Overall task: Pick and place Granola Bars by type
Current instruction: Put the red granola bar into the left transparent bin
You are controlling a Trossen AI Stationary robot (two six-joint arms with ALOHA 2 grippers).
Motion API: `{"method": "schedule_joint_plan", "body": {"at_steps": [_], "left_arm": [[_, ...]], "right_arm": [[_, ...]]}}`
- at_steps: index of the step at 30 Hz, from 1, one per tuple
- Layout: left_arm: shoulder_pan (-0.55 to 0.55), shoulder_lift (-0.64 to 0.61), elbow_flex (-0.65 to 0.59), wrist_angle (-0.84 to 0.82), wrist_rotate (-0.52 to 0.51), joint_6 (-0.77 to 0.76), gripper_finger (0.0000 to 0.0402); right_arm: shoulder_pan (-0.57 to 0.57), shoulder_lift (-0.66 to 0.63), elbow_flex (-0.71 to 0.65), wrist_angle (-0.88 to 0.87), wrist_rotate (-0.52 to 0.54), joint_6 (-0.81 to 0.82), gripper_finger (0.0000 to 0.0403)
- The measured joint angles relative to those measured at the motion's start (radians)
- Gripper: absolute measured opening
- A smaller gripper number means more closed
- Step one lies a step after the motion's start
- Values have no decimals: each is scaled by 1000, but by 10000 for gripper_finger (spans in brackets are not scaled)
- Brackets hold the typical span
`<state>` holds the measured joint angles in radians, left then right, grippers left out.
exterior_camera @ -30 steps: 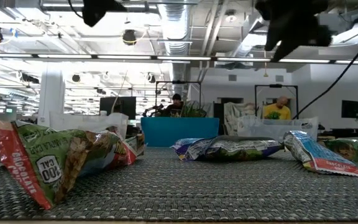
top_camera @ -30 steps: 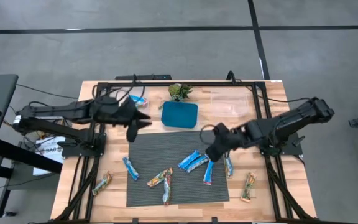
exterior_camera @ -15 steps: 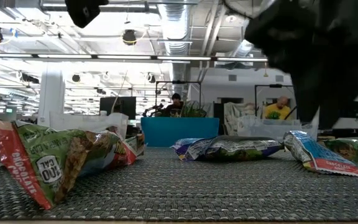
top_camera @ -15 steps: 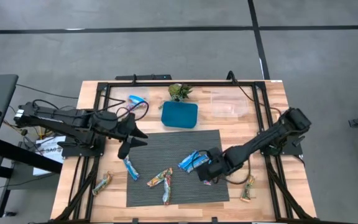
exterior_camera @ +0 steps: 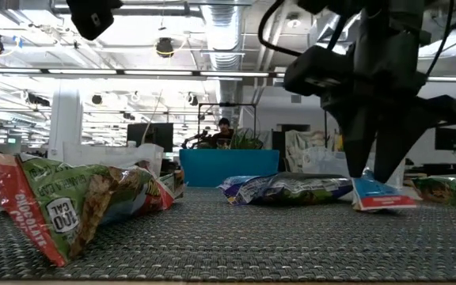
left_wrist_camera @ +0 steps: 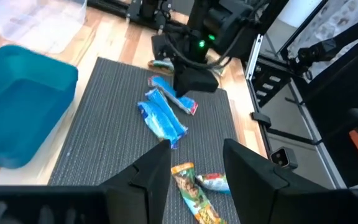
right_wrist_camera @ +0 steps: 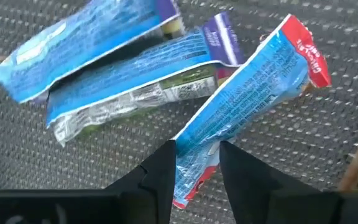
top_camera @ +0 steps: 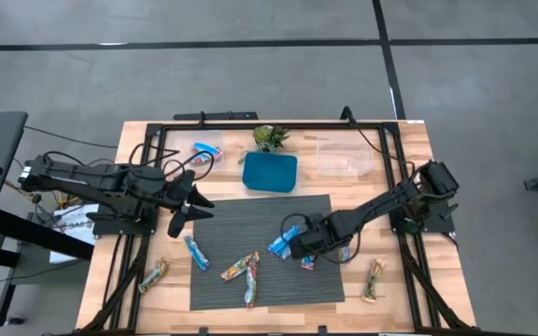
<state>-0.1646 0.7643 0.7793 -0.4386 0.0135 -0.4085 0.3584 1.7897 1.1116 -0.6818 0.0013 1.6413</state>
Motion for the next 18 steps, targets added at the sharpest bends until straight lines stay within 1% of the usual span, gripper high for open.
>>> {"method": "schedule_joint_plan", "body": {"at_steps": [12, 18], "left_arm": [[0, 2, 0, 12, 0, -6, 139], [0, 2, 0, 11, -1, -6, 139]], "right_arm": [[-14, 0, -5, 25, -2, -45, 118], [-14, 0, -5, 156, -3, -69, 118]]}}
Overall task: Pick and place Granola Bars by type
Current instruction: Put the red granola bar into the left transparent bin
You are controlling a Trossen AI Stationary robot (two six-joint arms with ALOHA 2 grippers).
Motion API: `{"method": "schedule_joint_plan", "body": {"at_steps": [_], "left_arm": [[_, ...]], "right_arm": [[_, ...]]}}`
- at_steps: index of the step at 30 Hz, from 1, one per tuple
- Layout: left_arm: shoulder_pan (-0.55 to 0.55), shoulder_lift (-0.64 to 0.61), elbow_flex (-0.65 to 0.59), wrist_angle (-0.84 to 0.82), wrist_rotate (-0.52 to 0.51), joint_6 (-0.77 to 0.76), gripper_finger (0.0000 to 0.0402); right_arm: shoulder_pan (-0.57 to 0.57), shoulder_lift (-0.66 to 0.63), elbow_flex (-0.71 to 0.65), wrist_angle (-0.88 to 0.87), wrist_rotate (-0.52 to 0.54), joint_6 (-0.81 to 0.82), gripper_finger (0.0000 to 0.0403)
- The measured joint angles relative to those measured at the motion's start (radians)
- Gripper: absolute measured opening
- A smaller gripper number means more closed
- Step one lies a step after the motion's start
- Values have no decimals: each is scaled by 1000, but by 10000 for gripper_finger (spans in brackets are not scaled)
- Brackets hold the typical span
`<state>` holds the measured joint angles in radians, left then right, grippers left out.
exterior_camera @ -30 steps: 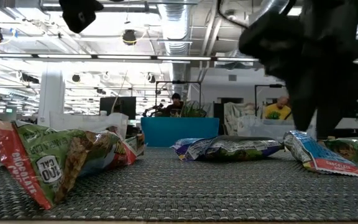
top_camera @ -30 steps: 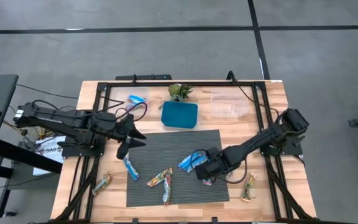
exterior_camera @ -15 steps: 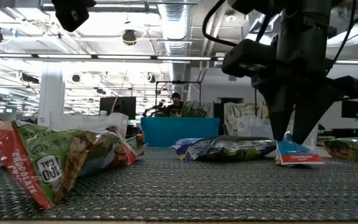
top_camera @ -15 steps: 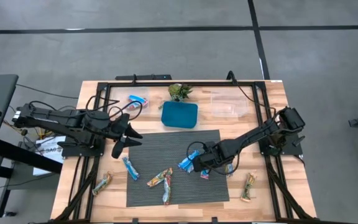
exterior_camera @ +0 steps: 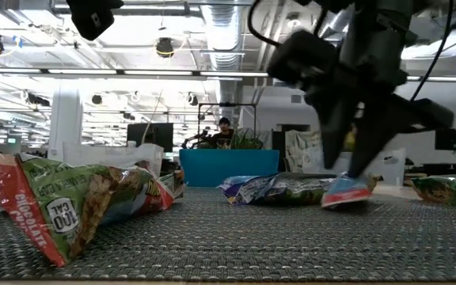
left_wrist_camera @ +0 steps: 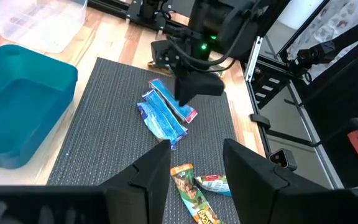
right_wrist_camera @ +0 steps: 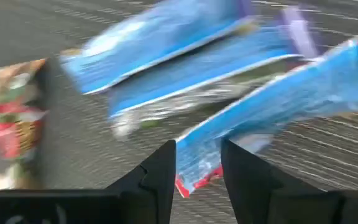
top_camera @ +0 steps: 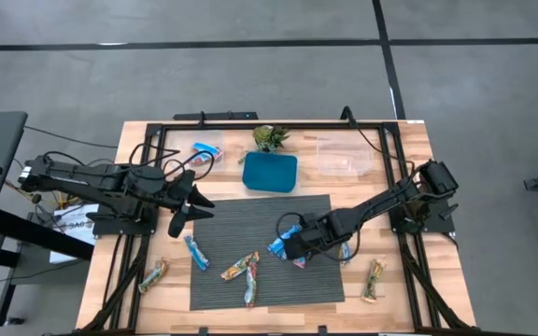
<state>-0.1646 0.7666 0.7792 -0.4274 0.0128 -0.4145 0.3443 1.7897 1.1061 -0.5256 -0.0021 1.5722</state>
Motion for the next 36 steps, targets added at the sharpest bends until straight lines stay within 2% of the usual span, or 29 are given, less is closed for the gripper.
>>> {"method": "schedule_joint_plan", "body": {"at_steps": [3, 8, 18, 25, 36], "left_arm": [[0, 0, 0, 0, 0, 0, 139], [0, 0, 0, 0, 0, 0, 139], [0, 0, 0, 0, -2, 0, 139], [0, 0, 0, 0, -2, 0, 139], [0, 0, 0, 0, -1, 0, 139]], "right_arm": [[-1, 0, 0, 79, 0, -82, 118], [-6, 0, 0, 154, 11, -41, 118], [40, 0, 9, -106, 133, 356, 118], [82, 0, 10, -174, 129, 449, 118], [98, 0, 10, -241, 46, 498, 118]]}}
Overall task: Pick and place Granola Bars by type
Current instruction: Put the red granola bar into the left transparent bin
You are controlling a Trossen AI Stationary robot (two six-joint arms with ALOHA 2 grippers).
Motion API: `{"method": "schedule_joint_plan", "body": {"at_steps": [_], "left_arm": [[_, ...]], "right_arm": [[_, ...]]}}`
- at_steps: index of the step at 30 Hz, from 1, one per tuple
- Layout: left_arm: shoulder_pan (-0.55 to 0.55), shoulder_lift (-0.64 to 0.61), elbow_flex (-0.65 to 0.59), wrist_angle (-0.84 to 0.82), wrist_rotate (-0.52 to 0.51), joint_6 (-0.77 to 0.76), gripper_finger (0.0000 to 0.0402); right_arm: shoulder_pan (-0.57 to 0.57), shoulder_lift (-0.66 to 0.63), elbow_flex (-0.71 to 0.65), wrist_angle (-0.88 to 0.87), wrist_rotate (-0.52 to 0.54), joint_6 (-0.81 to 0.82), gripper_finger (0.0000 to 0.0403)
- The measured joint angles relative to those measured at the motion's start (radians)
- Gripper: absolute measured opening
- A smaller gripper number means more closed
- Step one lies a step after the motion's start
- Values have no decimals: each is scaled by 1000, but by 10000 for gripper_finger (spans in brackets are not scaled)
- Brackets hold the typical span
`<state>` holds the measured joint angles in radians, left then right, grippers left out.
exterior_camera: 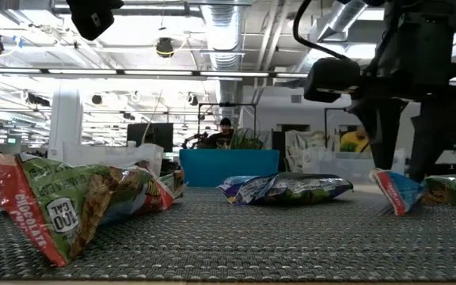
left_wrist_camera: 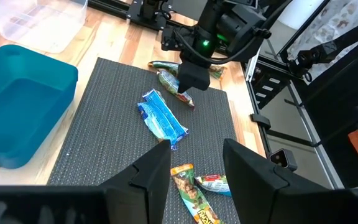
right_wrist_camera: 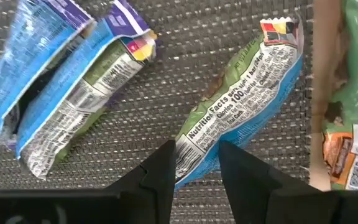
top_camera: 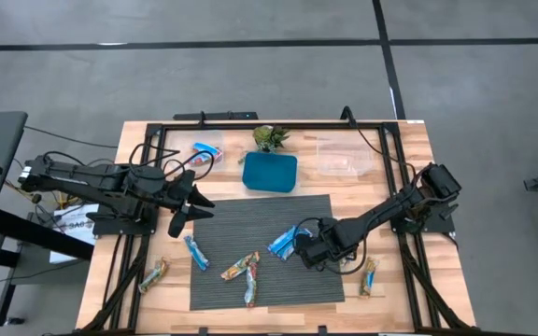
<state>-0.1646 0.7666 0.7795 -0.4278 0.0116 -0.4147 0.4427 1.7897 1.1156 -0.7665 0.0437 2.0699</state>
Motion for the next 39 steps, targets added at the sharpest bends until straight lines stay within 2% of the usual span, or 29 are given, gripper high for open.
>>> {"method": "schedule_joint_plan", "body": {"at_steps": [13, 16, 23, 33, 39], "left_arm": [[0, 0, 0, 0, 0, 17, 139], [0, 0, 0, 0, 0, 17, 139], [0, 0, 0, -1, 0, 18, 139], [0, 12, 1, 1, 0, 9, 139], [0, 69, 1, 0, -9, -24, 139]], "right_arm": [[0, 0, 0, -12, -50, -8, 114], [0, 0, 0, -15, -53, -9, 91], [0, 0, 0, -15, -53, -10, 8], [0, 0, 8, 13, -38, -90, 1], [0, 0, 72, -45, 36, -151, 0]]}}
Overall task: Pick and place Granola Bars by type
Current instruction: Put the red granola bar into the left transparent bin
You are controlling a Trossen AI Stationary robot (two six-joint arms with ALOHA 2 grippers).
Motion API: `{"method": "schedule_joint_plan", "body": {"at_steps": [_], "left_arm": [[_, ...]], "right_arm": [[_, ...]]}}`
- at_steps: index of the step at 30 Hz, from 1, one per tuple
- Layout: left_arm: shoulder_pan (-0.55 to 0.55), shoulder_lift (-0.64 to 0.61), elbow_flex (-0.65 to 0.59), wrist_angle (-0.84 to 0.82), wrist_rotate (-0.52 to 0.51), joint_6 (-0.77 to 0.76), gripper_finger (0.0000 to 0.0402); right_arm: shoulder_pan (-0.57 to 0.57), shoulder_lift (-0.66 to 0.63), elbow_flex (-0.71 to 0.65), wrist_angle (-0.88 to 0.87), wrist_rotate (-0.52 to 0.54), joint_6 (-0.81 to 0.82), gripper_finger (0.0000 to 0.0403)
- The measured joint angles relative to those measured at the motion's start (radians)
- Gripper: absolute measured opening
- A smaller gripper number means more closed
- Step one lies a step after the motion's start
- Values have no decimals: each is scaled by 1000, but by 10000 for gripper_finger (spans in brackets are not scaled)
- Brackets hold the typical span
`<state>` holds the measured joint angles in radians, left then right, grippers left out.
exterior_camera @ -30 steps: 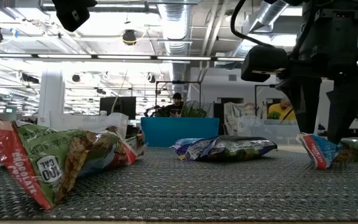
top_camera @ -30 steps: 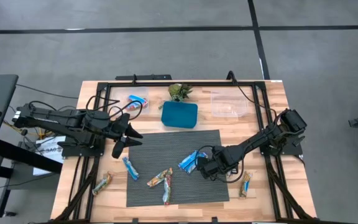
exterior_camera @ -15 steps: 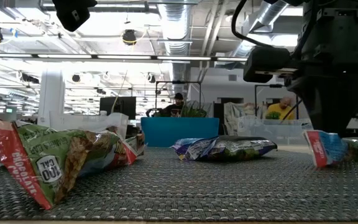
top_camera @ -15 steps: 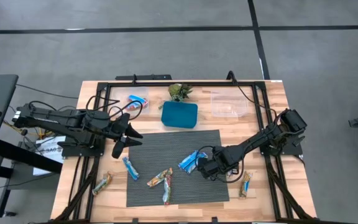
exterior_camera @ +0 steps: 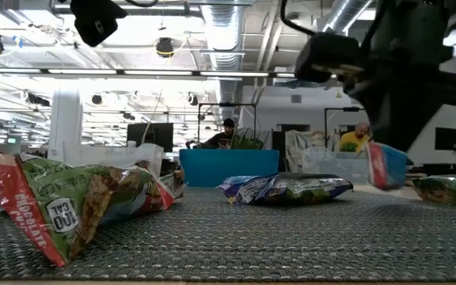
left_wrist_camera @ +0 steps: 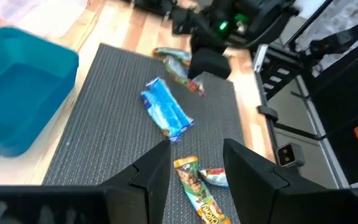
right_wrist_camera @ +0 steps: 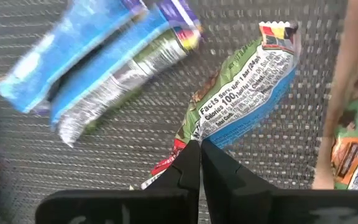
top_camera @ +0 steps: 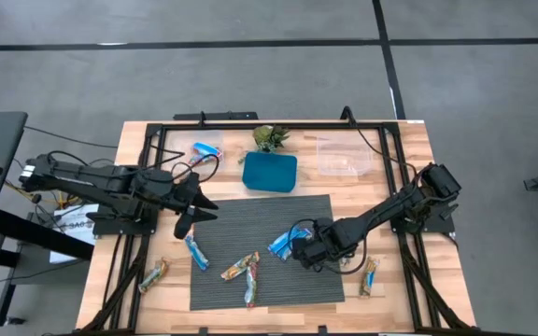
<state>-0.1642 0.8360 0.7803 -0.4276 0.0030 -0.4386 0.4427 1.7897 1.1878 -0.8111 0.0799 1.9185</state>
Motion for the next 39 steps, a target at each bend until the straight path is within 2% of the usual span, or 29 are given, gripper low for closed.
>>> {"method": "schedule_joint_plan", "body": {"at_steps": [6, 9, 16, 25, 33, 39], "left_arm": [[0, 82, 0, 18, -74, -44, 139], [10, 145, 0, 82, -66, -25, 139], [66, 341, 0, 355, 36, -21, 139], [161, 578, 0, 640, 278, -212, 139], [224, 682, 0, 883, 365, -377, 143], [269, 723, 0, 910, 449, -452, 159]], "right_arm": [[-2, 0, 74, -45, 62, -83, 0], [-7, 0, 102, -50, 101, -130, 0], [-30, 0, 166, -49, 174, -257, 0], [-60, 0, 238, -49, 245, -439, 0], [-85, 0, 298, -44, 275, -598, 0], [-85, 0, 341, -34, 290, -682, 0]]}}
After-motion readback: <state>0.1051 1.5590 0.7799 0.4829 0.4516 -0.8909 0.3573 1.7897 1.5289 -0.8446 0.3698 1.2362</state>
